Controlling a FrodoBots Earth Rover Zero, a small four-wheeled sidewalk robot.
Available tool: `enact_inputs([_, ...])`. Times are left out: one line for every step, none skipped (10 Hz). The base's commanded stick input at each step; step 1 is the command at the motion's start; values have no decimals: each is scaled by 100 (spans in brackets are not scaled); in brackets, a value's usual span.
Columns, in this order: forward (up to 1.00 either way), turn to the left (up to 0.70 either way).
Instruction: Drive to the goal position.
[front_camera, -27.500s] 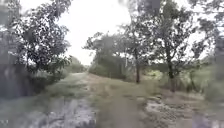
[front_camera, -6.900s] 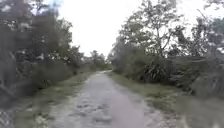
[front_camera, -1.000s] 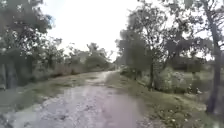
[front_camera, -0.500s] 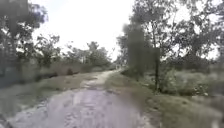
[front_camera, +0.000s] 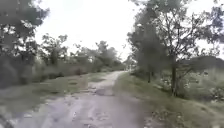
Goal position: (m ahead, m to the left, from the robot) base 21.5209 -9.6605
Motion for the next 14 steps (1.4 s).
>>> enact_inputs([100, 0])
enact_inputs([100, 0])
enact_inputs([100, 0])
enact_inputs([100, 0])
enact_inputs([100, 0])
enact_inputs([100, 0])
enact_inputs([100, 0])
enact_inputs([100, 0])
enact_inputs([100, 0])
enact_inputs([100, 0])
enact_inputs([100, 0])
enact_inputs([100, 0])
enact_inputs([100, 0])
enact_inputs([100, 0])
